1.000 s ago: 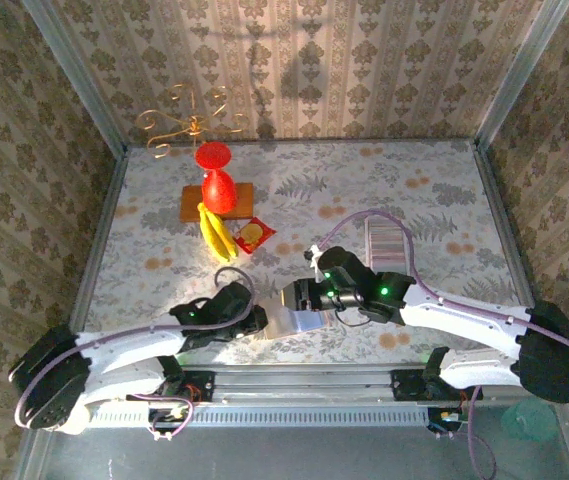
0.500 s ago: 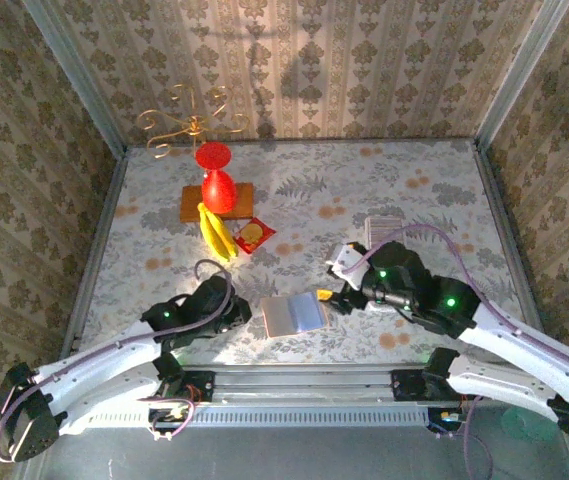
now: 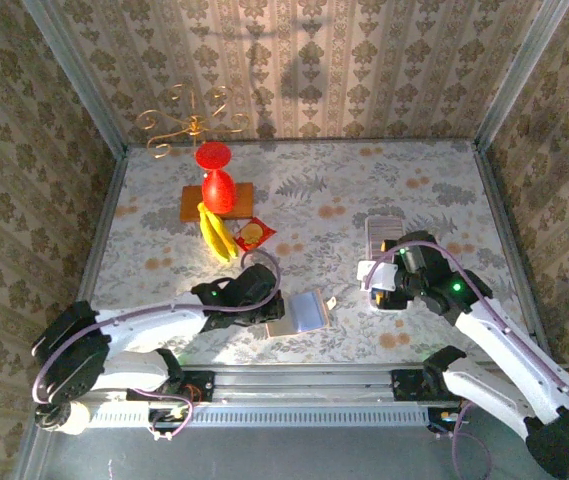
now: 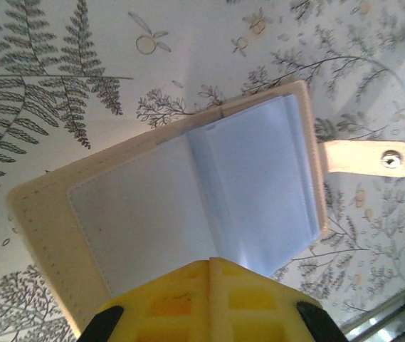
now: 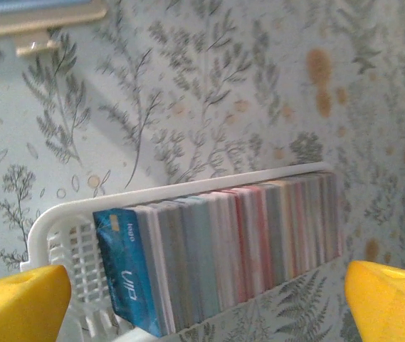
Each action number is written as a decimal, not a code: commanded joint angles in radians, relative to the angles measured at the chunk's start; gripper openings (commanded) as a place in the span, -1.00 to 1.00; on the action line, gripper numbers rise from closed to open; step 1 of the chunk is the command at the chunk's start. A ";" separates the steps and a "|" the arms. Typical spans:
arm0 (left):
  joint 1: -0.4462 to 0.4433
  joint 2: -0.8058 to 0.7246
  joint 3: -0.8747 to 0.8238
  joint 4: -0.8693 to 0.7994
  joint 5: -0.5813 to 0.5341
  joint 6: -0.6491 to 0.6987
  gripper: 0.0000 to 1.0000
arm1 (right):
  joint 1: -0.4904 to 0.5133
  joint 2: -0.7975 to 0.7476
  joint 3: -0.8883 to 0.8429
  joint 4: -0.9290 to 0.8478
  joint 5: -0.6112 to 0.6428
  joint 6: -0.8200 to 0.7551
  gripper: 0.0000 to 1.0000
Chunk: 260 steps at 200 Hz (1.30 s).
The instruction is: Put the credit cards into the card holder
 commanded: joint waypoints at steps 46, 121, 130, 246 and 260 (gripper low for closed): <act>0.016 0.119 0.015 -0.051 0.095 0.104 -0.96 | -0.068 0.033 -0.102 0.129 -0.014 -0.121 0.96; 0.114 0.107 -0.028 -0.052 0.142 0.129 -0.95 | -0.085 0.098 -0.181 0.274 0.002 -0.181 0.91; 0.121 0.115 -0.019 -0.057 0.147 0.134 -0.95 | -0.088 0.096 -0.190 0.279 -0.008 -0.181 0.91; 0.122 0.034 -0.008 -0.051 0.146 0.118 -0.96 | -0.098 0.162 -0.210 0.356 -0.009 -0.224 0.55; 0.122 0.021 -0.015 -0.049 0.141 0.114 -0.96 | -0.099 0.167 -0.206 0.352 -0.003 -0.232 0.48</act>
